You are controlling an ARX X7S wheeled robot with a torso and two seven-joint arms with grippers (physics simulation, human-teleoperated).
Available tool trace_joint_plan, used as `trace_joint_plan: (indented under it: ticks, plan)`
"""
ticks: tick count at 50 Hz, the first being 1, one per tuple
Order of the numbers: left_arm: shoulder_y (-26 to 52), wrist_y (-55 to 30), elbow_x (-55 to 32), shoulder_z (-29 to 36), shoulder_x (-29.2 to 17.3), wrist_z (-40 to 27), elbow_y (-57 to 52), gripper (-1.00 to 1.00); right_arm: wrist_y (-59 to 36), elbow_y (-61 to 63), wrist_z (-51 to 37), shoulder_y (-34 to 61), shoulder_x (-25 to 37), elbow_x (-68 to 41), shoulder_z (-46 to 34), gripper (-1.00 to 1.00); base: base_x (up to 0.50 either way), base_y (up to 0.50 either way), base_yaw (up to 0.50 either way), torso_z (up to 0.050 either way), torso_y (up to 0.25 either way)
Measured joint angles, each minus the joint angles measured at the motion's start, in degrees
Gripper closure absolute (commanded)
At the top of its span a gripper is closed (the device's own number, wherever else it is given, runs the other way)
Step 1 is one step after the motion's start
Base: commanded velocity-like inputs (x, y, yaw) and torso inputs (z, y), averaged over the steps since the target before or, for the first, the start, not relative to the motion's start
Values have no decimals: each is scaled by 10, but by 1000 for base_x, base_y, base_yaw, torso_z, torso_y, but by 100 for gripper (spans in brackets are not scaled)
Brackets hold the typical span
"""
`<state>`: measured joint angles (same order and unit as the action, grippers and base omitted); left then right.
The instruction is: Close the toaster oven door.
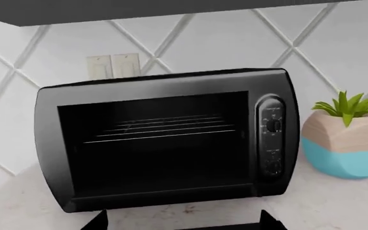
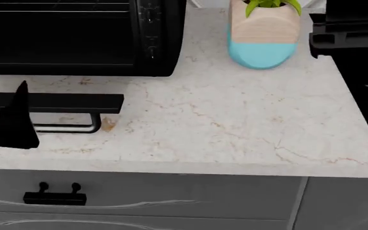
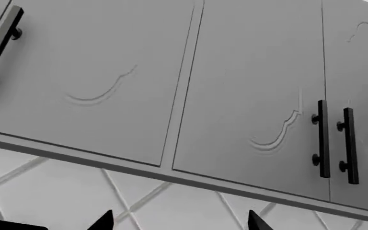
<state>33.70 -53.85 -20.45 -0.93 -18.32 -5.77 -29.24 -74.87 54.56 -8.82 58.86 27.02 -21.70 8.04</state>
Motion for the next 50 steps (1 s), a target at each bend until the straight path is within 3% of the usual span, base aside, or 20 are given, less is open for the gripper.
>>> trace_joint_plan:
  ticks: [9, 19, 50]
  plan:
    - [49, -26, -7, 6, -6, 2, 17, -100, -84, 17, -1, 104, 12, -35, 17, -100, 0, 0, 0, 0, 0]
    - [74, -35, -9, 13, -9, 3, 27, -100, -113, 20, -9, 147, 21, -60, 22, -100, 0, 39, 0, 0, 0]
    - [86, -41, -16, 21, -15, 2, 24, -100, -127, 23, -31, 171, 34, -114, 27, -100, 0, 500, 0, 0, 0]
